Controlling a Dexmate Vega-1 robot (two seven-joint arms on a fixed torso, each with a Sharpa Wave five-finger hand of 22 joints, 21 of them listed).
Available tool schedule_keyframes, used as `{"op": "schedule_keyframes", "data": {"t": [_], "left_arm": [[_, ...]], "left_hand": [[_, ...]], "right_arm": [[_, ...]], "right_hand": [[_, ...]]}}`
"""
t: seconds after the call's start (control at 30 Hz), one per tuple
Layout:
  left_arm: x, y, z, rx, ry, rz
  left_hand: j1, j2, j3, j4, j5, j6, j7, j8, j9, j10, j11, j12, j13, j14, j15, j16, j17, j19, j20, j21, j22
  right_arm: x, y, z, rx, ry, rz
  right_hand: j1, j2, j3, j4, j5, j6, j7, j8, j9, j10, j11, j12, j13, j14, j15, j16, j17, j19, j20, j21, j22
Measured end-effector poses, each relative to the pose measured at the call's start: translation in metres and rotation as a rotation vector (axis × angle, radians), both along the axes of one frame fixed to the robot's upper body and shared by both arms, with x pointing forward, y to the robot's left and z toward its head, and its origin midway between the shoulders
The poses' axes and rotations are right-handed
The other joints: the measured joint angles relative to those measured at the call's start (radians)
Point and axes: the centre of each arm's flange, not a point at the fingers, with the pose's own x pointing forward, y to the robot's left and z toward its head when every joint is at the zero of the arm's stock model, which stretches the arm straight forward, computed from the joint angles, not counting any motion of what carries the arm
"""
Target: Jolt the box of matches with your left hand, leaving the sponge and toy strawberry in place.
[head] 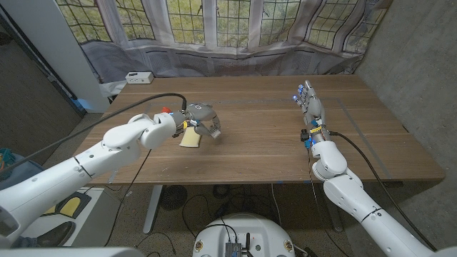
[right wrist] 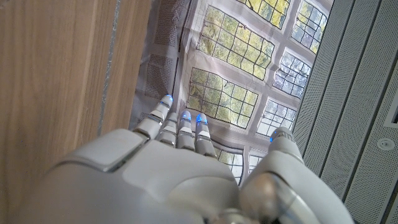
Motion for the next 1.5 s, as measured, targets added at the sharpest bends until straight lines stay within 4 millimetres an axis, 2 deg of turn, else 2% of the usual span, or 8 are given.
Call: {"op": "schedule_keyframes", "data": {"t": [0.7, 0.77, 0.8, 0.83, 1.07, 1.5], "left_arm": [[-0.015, 0.009, 0.026, -0.079, -0.092, -0.001], [-0.020, 0.011, 0.034, -0.095, -0.112, -0.001], [-0.020, 0.011, 0.035, -0.097, -0.115, -0.001], [-0.021, 0.012, 0.037, -0.105, -0.122, -0.001], [-0.025, 0.016, 0.047, -0.148, -0.159, -0.004], [-0.030, 0.016, 0.055, -0.235, -0.234, -0.028]], "left_hand": [[0.000, 0.000, -0.005, 0.000, 0.003, 0.000, 0.000, -0.006, 0.004, 0.001, 0.000, -0.005, 0.004, 0.000, 0.000, 0.000, 0.000, 0.007, -0.003, 0.000, 0.000], [0.000, 0.000, -0.005, 0.000, 0.003, 0.000, 0.000, -0.006, 0.004, 0.018, 0.000, -0.009, 0.004, 0.000, 0.000, 0.000, 0.000, 0.010, -0.003, 0.000, 0.000], [0.000, 0.000, -0.005, 0.000, 0.003, 0.010, 0.011, -0.007, 0.004, 0.018, 0.000, -0.009, 0.004, 0.000, 0.000, 0.000, 0.000, 0.010, -0.003, 0.000, 0.000], [0.000, 0.000, -0.006, 0.000, 0.003, 0.010, 0.011, -0.008, 0.004, 0.024, 0.007, -0.009, 0.004, 0.000, 0.000, 0.000, 0.000, 0.010, -0.003, 0.000, 0.000], [0.000, 0.000, -0.007, -0.002, 0.003, 0.013, 0.009, -0.003, 0.003, 0.025, 0.007, -0.012, 0.004, 0.000, 0.000, -0.004, -0.001, 0.014, 0.001, 0.000, 0.000], [-0.003, -0.003, -0.011, -0.006, 0.000, 0.027, 0.002, -0.003, 0.003, 0.038, 0.005, -0.019, 0.004, 0.000, 0.000, -0.011, -0.002, 0.028, -0.003, 0.000, -0.002]], "right_arm": [[0.004, 0.001, 0.002, 0.005, -0.006, 0.010], [0.004, 0.001, 0.002, 0.005, -0.008, 0.012], [0.004, 0.000, 0.002, 0.005, -0.008, 0.012], [0.004, 0.000, 0.003, 0.005, -0.009, 0.012], [0.006, -0.001, 0.004, 0.002, -0.007, 0.012], [0.010, -0.008, 0.005, 0.001, -0.011, 0.017]], "right_hand": [[0.000, 0.000, 0.000, 0.000, 0.000, 0.000, 0.000, 0.000, 0.000, 0.005, -0.006, 0.000, 0.000, 0.004, -0.003, 0.005, 0.000, 0.000, 0.000, 0.000, 0.000], [0.000, 0.000, 0.000, 0.000, 0.000, 0.004, -0.004, 0.000, 0.000, 0.010, -0.010, 0.000, 0.000, 0.008, 0.000, 0.005, 0.000, 0.006, 0.001, 0.000, 0.000], [0.000, 0.000, 0.000, 0.000, 0.000, 0.004, -0.004, 0.000, 0.000, 0.011, -0.011, 0.000, 0.000, 0.009, 0.002, 0.005, 0.000, 0.008, 0.000, 0.001, 0.000], [0.000, 0.000, 0.000, 0.000, 0.000, 0.006, -0.006, 0.000, 0.000, 0.011, -0.011, 0.000, 0.000, 0.012, 0.000, 0.005, 0.000, 0.009, -0.002, 0.004, 0.000], [0.000, 0.000, 0.000, 0.000, 0.000, 0.006, -0.006, 0.000, 0.000, 0.016, -0.006, 0.000, 0.000, 0.015, -0.003, 0.005, 0.000, 0.009, -0.002, 0.005, 0.000], [-0.004, 0.004, 0.000, 0.000, 0.000, 0.005, -0.005, 0.000, 0.000, 0.022, -0.011, 0.008, 0.000, 0.014, -0.003, 0.005, 0.000, 0.009, -0.002, 0.005, 0.000]]}}
